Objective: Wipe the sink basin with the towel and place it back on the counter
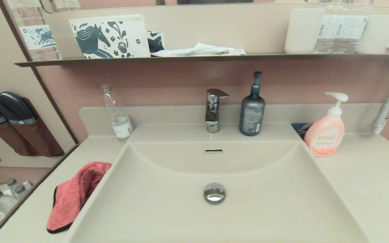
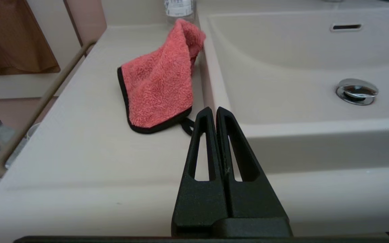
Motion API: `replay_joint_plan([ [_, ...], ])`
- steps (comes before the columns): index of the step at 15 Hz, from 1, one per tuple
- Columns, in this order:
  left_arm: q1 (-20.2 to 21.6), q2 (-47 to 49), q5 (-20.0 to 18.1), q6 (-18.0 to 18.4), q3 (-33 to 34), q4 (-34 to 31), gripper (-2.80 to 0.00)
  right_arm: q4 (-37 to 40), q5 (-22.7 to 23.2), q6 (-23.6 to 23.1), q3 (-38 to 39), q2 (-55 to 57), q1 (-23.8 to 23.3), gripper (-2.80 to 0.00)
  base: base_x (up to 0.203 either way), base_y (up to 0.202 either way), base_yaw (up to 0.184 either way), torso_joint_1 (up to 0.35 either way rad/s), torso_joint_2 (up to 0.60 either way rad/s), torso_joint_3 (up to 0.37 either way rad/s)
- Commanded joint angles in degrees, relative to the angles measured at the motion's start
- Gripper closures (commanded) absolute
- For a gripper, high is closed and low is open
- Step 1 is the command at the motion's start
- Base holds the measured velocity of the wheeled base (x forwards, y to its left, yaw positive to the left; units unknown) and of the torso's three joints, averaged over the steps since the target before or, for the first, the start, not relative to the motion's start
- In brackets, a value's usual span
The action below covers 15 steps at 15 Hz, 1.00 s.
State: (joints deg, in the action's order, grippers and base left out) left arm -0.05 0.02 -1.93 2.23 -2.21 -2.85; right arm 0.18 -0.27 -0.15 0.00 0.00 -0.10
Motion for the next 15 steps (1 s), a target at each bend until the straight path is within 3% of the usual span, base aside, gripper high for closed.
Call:
replay_joint_plan([
  [1, -0.04, 0.02, -0.01, -0.11, 2.2, 2.9, 0.0, -0.01, 0.0, -0.03, 0.0, 0.09, 0.01, 0.0, 0.0, 0.0, 0.0, 0.0, 0.0, 0.0],
  [15, -0.04, 0.06, -0.1, -0.74, 2.21, 2.85, 0.0, -0.01, 0.0, -0.03, 0.0, 0.09, 0.01, 0.0, 0.0, 0.0, 0.0, 0.0, 0.0, 0.0],
])
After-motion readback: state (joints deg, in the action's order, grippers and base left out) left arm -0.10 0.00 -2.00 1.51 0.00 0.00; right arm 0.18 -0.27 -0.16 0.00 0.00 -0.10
